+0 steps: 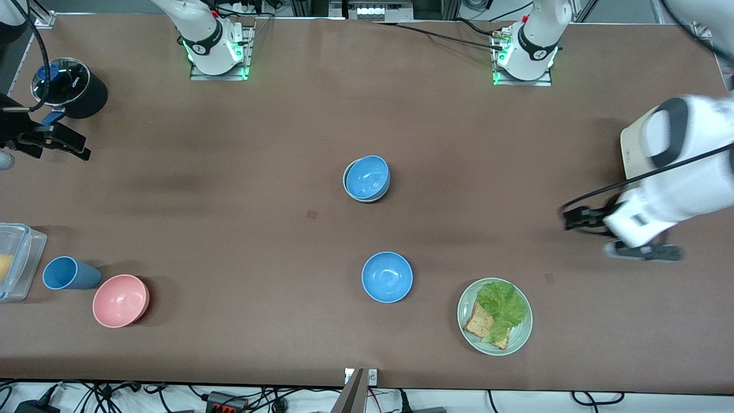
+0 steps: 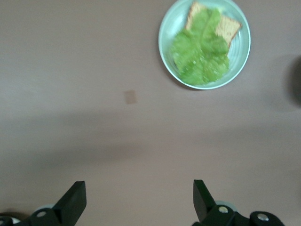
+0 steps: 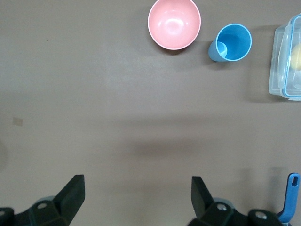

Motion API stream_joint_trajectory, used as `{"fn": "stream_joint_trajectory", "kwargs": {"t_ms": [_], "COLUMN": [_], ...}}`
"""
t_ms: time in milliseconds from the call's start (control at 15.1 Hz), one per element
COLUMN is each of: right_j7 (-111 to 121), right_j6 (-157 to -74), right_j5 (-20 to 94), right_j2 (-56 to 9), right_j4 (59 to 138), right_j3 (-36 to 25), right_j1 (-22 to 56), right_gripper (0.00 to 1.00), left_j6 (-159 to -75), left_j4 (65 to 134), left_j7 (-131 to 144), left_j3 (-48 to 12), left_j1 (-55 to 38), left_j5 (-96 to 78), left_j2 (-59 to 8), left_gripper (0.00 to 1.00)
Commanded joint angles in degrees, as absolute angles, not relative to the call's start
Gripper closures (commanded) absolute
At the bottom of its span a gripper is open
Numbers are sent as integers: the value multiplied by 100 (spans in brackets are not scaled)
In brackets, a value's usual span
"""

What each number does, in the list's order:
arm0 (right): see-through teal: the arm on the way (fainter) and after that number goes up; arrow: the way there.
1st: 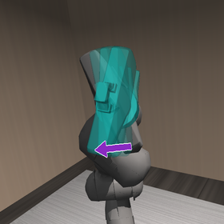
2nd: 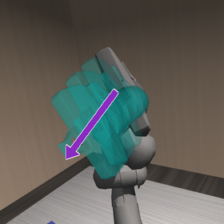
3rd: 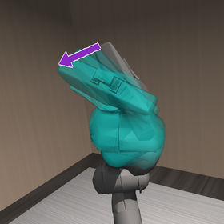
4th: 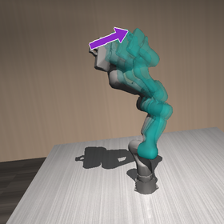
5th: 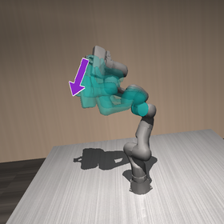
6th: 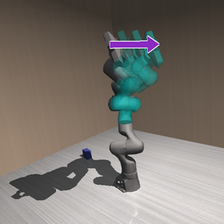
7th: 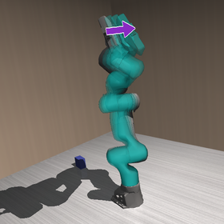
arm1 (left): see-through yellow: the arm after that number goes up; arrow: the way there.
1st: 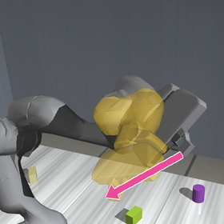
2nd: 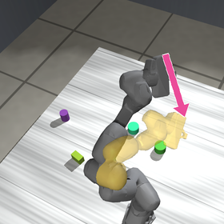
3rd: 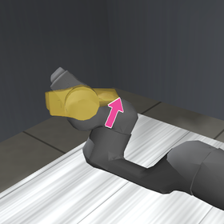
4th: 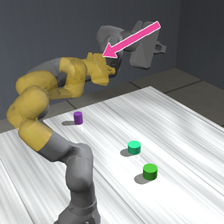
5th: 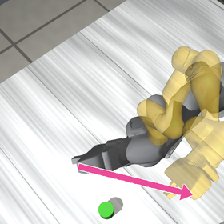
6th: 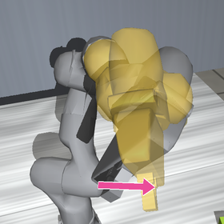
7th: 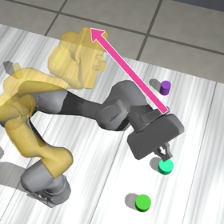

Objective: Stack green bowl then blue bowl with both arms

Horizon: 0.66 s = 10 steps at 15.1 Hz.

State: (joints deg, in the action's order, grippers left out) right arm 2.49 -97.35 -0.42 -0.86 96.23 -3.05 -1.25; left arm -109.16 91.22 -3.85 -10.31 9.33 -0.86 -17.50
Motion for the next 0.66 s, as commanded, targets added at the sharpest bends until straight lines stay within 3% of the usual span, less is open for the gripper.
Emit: {"fn": "stream_joint_trajectory", "kwargs": {"t_ms": [0,331,595], "right_j7": [237,237,220], "right_j6": [-9686,-9686,-9694], "right_j5": [-62,-62,-62], "right_j2": [53,53,44], "right_j4": [9721,9729,9729], "right_j3": [-308,-308,-308], "right_j1": [-114,-114,-114], "right_gripper": [0,0,0], "left_j6": [-10627,-10230,-9924], "left_j4": [9553,9755,9387], "left_j7": [-887,-818,-817], "left_j3": [-589,-360,-369], "left_j1": [721,308,360], "left_j5": [-325,-325,-316], "left_j2": [-881,-467,-747], "left_gripper": [0,0,0]}}
